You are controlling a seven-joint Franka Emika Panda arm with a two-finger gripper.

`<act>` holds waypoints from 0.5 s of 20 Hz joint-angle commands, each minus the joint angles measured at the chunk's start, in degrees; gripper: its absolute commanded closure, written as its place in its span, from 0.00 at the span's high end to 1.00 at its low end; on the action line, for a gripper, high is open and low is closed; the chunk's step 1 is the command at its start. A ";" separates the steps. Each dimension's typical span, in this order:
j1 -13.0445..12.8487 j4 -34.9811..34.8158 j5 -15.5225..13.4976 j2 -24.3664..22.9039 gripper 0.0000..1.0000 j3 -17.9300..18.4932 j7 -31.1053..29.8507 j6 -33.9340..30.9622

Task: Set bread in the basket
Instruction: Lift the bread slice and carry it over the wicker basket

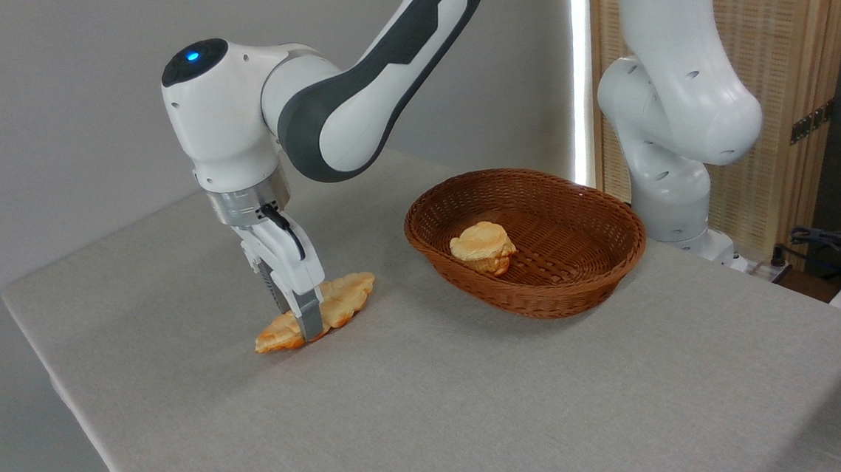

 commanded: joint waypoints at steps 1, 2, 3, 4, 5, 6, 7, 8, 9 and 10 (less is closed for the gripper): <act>-0.28 0.33 0.78 -1.42 0.49 0.22 -0.75 -1.22; -0.28 0.24 0.78 -1.77 0.49 0.22 -0.75 -1.30; -0.28 0.24 0.78 -2.55 0.49 0.22 -0.84 -1.31; -0.28 0.33 0.78 -3.08 0.50 0.22 -0.75 -1.48; -0.20 0.24 0.69 -3.61 0.50 0.22 -0.75 -2.00; -0.20 0.24 0.51 -4.22 0.50 0.31 -0.66 -2.97; -0.20 0.33 0.34 -5.01 0.50 0.31 -0.58 -3.67; -0.20 0.24 0.16 -5.89 0.50 0.31 -0.58 -4.20; -0.20 0.24 0.07 -7.03 0.51 0.39 -0.66 -4.82; -0.20 0.24 -0.01 -8.35 0.52 0.39 -0.66 -5.87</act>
